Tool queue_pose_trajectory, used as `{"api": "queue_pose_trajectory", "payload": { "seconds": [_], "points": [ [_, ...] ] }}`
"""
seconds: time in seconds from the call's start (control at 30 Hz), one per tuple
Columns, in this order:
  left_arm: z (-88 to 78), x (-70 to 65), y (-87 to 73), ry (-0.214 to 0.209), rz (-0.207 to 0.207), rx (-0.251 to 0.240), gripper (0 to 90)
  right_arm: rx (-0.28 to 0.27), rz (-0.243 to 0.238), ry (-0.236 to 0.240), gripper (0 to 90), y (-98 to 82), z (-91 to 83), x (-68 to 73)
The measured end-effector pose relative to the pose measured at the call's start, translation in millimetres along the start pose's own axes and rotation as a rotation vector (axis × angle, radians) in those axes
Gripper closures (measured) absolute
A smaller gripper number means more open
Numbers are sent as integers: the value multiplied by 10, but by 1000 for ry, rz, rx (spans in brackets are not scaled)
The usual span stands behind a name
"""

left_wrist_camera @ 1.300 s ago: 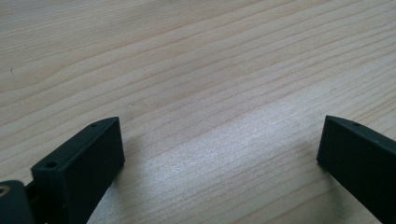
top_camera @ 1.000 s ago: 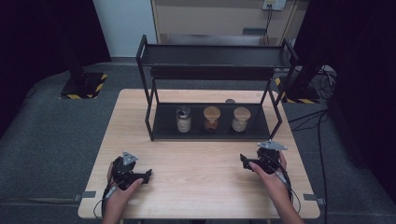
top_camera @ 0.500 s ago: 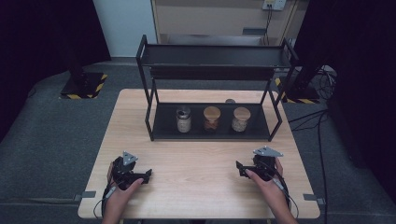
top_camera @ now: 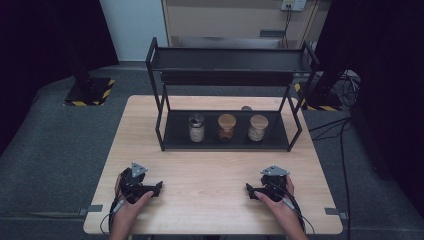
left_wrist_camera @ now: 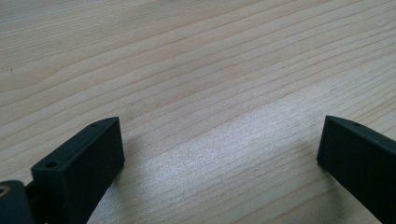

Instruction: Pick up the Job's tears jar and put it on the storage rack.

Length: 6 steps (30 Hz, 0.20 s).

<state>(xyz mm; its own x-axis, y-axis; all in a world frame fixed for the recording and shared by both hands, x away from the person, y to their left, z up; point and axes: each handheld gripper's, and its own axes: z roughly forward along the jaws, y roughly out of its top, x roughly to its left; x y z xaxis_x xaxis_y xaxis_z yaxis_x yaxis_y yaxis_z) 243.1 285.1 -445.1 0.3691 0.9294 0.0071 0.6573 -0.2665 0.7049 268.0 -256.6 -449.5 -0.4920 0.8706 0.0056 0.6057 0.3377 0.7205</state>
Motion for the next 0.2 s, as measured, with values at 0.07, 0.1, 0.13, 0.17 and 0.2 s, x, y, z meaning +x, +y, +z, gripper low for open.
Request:
{"api": "queue_pose_trajectory", "payload": {
  "seconds": [0.07,0.1,0.13,0.17,0.2],
  "points": [
    [0,1,1,0,0,0,0,1,3,-2,19,1,0,5],
    [0,1,0,-1,0,0,0,2,3,-3,17,2,1,7],
    [0,1,-1,0,0,0,0,2,4,-3,13,3,2,9],
    [0,-2,-2,0,-1,0,0,4,7,-6,8,6,4,18],
    [-1,-4,-2,2,-2,0,0,5,9,-8,3,9,6,26]
  ]
}}
